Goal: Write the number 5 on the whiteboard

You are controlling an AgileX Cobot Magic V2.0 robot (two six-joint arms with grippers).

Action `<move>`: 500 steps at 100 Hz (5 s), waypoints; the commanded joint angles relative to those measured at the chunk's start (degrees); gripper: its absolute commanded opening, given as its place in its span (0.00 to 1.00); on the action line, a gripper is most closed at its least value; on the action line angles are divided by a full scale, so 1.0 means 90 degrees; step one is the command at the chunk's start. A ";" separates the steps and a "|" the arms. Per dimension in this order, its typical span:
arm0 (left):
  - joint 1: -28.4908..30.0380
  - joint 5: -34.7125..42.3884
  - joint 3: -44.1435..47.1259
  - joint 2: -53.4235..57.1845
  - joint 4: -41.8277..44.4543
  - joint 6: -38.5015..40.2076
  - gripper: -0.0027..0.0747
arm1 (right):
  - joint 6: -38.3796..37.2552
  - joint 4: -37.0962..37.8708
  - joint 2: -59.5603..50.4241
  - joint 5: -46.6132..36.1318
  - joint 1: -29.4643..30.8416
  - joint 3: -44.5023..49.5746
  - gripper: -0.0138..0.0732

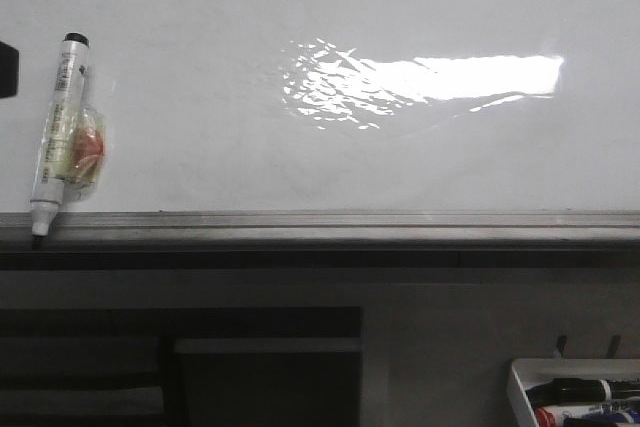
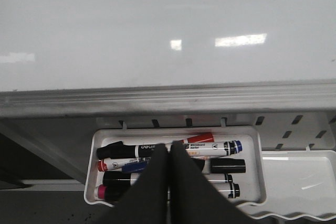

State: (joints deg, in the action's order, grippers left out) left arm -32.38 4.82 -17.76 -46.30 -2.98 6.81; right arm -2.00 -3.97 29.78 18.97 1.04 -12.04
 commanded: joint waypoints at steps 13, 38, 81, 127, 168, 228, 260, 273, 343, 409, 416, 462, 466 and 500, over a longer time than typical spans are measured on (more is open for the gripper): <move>-0.0072 0.0572 -0.0177 -0.0727 -0.0010 0.0040 0.59 | 0.0027 -0.0027 0.0061 -0.0446 -0.0007 -0.0228 0.09; -0.0072 0.1051 -0.0177 -0.1544 -0.0045 0.0040 0.59 | 0.0027 -0.0027 0.0061 -0.0452 -0.0007 -0.0228 0.09; -0.0072 0.0905 -0.0177 -0.2042 -0.0392 0.0040 0.42 | 0.0027 -0.0027 0.0061 -0.0480 -0.0329 -0.0228 0.09; -0.0072 0.1010 -0.0177 -0.2469 -0.0294 0.0040 0.01 | 0.0027 -0.0027 0.0061 -0.0484 -0.1266 -0.0228 0.09; -0.0269 0.1078 -0.0177 -0.1191 0.2951 0.0040 0.01 | 0.0097 -0.0015 0.0406 -0.0345 -0.4229 -0.1239 0.09; -0.1289 0.2426 -0.0177 -0.1096 0.4673 0.0040 0.01 | 0.0097 -0.0247 0.2945 -0.1198 -0.6293 -0.3278 0.58; -0.1289 0.2426 -0.0177 -0.1096 0.4912 0.0040 0.01 | 0.0097 -0.0247 0.3604 -0.1507 -0.6349 -0.3723 0.56; -0.1289 0.2426 -0.0177 -0.1096 0.4928 0.0040 0.01 | 0.0097 -0.0247 0.3736 -0.1484 -0.6349 -0.3828 0.55; -0.1289 0.2135 -0.0177 -0.1055 0.4213 0.0040 0.58 | 0.0093 -0.0230 0.3742 -0.1210 -0.6089 -0.3839 0.09; -0.0935 0.1368 -0.0177 0.0229 0.1589 0.0040 0.58 | 0.0094 -0.0133 0.4726 0.0001 -0.4603 -0.5975 0.09; -0.0709 0.1399 -0.0177 0.0229 0.1592 0.0040 0.58 | 0.0094 -0.0075 0.4943 0.0068 -0.4482 -0.6257 0.09; -0.0093 0.1717 -0.0177 0.0229 0.1592 0.0040 0.58 | 0.0094 -0.0232 0.5405 0.0040 -0.4237 -0.5802 0.09; -0.0093 0.1717 -0.0177 0.0229 0.1592 0.0040 0.58 | 0.0094 -0.0260 0.5405 -0.0024 -0.4237 -0.5706 0.09; -0.0093 0.1717 -0.0177 0.0229 0.1592 0.0040 0.58 | 0.0094 -0.0247 0.5190 0.0538 -0.4047 -0.5649 0.09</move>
State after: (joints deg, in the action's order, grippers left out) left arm -33.34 15.54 -17.77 -44.25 12.22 6.81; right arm -1.79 -7.58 78.68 22.94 -36.56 -61.68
